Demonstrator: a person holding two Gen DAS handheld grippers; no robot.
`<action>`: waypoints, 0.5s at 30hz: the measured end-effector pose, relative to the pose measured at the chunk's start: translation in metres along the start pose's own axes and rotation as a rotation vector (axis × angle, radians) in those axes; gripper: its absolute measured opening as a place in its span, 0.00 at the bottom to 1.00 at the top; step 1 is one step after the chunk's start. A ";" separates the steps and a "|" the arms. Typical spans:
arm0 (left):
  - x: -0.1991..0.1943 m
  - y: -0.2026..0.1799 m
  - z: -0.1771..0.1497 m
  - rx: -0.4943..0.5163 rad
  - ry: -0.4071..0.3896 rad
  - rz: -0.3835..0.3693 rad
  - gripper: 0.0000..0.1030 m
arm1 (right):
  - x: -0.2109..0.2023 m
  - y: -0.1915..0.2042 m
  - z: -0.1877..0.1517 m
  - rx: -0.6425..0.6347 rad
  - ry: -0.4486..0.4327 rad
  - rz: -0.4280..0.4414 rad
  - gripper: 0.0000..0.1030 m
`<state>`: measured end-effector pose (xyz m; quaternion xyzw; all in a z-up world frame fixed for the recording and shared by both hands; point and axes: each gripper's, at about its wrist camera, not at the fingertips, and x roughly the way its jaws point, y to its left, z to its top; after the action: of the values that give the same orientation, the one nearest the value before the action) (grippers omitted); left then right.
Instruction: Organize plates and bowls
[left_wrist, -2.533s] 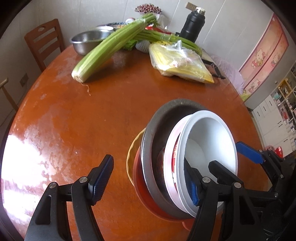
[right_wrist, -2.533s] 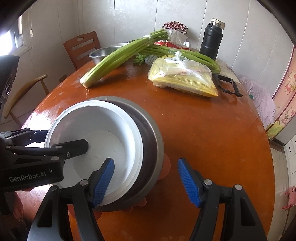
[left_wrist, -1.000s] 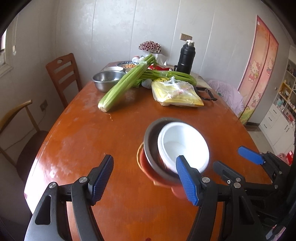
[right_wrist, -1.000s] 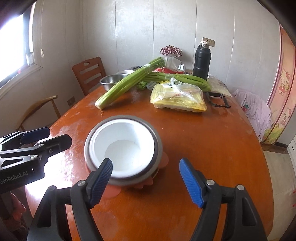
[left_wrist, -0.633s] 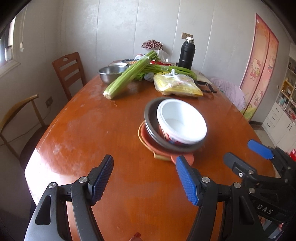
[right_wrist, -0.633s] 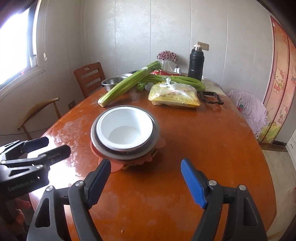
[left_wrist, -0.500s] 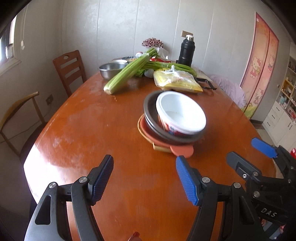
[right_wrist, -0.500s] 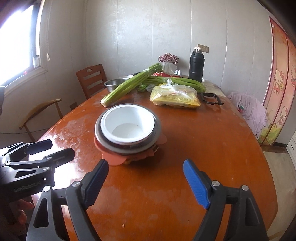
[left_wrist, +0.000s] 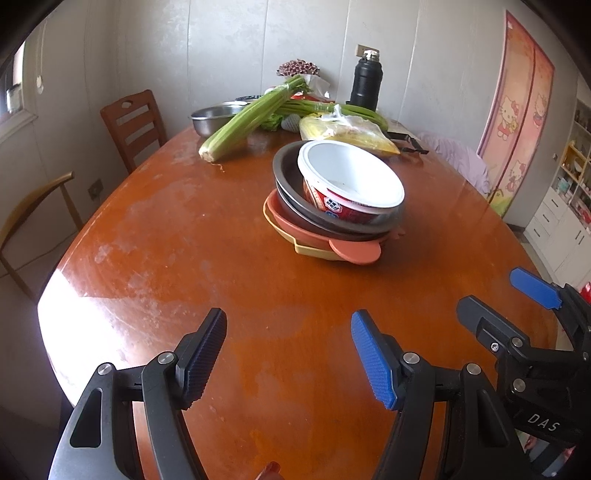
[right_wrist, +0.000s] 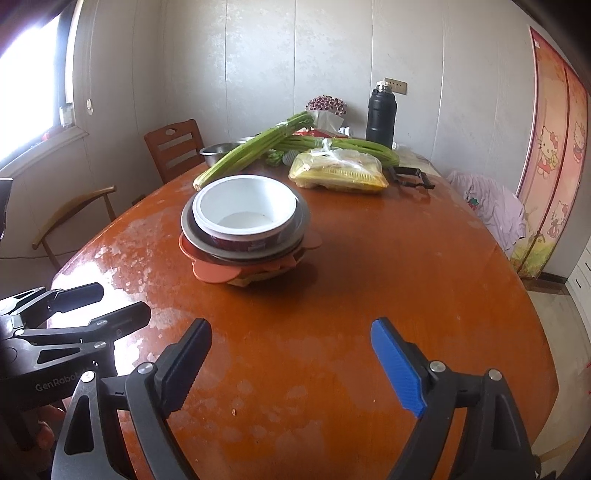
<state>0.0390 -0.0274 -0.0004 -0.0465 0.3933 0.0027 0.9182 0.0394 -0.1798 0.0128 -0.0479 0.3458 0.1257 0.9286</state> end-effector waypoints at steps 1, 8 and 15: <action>0.000 -0.001 0.000 0.001 0.002 0.001 0.69 | 0.000 0.000 -0.002 0.000 0.003 -0.002 0.85; 0.002 -0.002 -0.006 -0.003 0.005 0.007 0.69 | 0.003 0.000 -0.011 -0.007 0.016 -0.005 0.85; 0.002 -0.003 -0.008 0.007 0.009 0.012 0.69 | 0.001 0.001 -0.013 -0.004 0.015 -0.013 0.85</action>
<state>0.0351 -0.0310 -0.0069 -0.0411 0.3977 0.0065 0.9165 0.0321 -0.1813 0.0020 -0.0531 0.3524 0.1198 0.9266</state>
